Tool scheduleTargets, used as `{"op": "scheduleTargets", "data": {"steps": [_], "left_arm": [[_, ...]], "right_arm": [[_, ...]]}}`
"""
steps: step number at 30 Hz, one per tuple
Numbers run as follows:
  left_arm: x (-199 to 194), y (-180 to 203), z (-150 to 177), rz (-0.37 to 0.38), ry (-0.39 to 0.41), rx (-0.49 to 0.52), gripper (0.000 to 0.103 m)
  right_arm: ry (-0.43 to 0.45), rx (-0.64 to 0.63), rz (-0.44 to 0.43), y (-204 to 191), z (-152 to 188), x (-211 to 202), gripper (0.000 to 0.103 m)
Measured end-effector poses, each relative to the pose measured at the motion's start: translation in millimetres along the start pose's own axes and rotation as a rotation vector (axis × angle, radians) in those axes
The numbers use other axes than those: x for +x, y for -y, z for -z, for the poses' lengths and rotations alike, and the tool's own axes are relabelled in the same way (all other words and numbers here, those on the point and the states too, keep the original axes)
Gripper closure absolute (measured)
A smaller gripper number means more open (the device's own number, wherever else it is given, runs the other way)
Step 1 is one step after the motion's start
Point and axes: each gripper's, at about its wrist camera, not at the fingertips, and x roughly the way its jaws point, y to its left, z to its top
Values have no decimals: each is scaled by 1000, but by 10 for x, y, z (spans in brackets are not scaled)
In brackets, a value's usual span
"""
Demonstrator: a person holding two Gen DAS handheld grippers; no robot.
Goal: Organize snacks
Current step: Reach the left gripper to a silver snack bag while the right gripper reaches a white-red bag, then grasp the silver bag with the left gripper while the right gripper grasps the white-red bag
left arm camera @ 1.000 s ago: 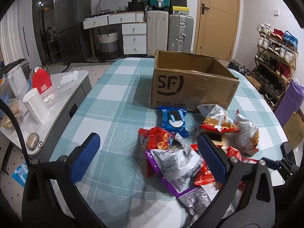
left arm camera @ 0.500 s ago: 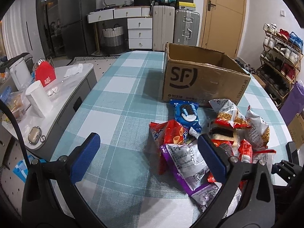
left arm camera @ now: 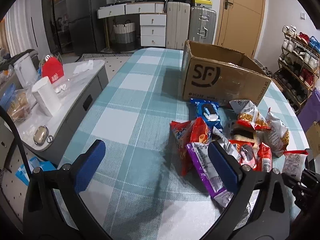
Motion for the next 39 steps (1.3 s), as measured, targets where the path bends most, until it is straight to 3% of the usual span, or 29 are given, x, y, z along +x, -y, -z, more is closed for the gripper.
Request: {"op": "scheduleTargets", "data": {"steps": [7, 11, 15, 19, 21, 25, 31, 37, 39], "left_arm": [[81, -66, 71, 104, -65, -23, 1], [181, 37, 118, 197, -113, -22, 1], [293, 215, 158, 234, -156, -14, 1], [415, 307, 179, 325, -228, -78, 1], [469, 325, 191, 341, -251, -117, 3], [548, 398, 236, 343, -297, -117, 17], [288, 401, 408, 393, -326, -104, 17], [177, 730, 506, 436, -359, -1, 17], [208, 800, 538, 444, -375, -13, 17]], "right_arm": [[39, 11, -17, 56, 10, -99, 78], [46, 18, -26, 78, 8, -101, 78], [50, 17, -35, 83, 25, -92, 78], [54, 25, -38, 110, 38, -97, 78], [54, 31, -38, 133, 42, -96, 78], [60, 43, -48, 172, 53, -110, 78], [66, 38, -53, 182, 61, -135, 78], [69, 35, -50, 168, 76, -133, 78], [72, 37, -50, 163, 81, -147, 78]]}}
